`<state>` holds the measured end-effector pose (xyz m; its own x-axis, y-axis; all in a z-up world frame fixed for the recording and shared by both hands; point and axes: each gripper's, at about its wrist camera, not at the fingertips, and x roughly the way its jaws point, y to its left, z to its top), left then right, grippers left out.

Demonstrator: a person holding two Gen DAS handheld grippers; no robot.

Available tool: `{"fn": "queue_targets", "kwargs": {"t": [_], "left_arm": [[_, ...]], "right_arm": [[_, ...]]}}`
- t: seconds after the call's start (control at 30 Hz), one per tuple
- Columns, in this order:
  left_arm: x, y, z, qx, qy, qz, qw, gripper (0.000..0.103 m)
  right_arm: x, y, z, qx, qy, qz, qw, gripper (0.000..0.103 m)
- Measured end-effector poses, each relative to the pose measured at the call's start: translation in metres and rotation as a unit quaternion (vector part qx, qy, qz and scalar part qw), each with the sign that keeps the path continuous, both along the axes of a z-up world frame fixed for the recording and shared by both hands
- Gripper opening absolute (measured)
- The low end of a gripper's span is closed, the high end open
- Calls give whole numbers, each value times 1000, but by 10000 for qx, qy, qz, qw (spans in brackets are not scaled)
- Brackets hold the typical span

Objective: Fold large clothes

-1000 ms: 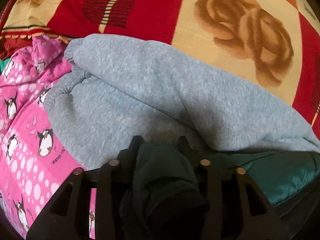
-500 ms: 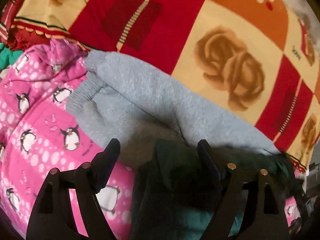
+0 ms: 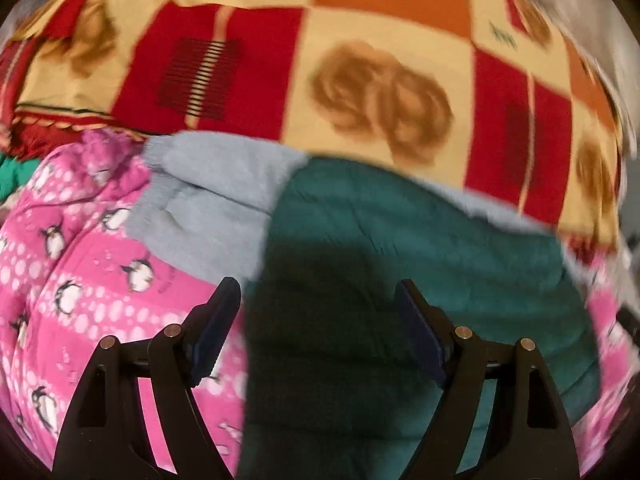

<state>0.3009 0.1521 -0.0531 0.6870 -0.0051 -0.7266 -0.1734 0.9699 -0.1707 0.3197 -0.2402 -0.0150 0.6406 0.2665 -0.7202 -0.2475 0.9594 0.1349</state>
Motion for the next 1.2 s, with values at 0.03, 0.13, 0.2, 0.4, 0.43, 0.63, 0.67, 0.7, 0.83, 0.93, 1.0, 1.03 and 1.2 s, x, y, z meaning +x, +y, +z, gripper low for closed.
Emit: {"fn": "queue_targets", "kwargs": {"t": [0.03,0.13,0.2,0.4,0.43,0.63,0.67,0.7,0.83,0.93,1.0,1.03,1.2], "left_arm": [[0,-5,-8,79,55,-19,10000,80],[-1,-14,-33,310,130,39,9994,82],[-2,-14,-42,354,15,54,9994,85],[-2,2,-66,-127,170,95,9997,91],[-5,1,-68,-113,163,89,9998,91],[-28,-5,-73,-139,268,146,9994,91],[-31,-6,-73,-157,283,127,9994,91],[-34,-7,-73,-160,295,110,9994,91],[-43,-10,-71,-68,289,75,9995,91],[-48,-14,-71,116,167,39,9998,91],[-44,-16,-71,318,76,4,9995,91],[-44,-17,-70,361,39,20,9993,91],[-63,-7,-42,101,-296,295,9991,90]], "right_arm": [[1,2,-10,-63,141,49,9999,82],[0,6,-46,-321,375,228,9985,82],[-9,-1,-57,-101,191,239,9995,83],[-22,-11,-73,344,160,203,9991,84],[-23,-8,-75,362,196,237,9989,84],[-32,-7,-80,402,534,542,9963,85],[-35,-6,-80,367,578,583,9959,85],[-39,-5,-80,307,614,628,9957,85],[-49,-4,-80,160,635,677,9956,85],[-52,-2,-82,94,589,657,9961,85],[-52,-1,-83,88,516,591,9969,85],[-53,-1,-83,104,440,543,9975,84],[-78,-17,-48,183,-338,339,9987,79]]}}
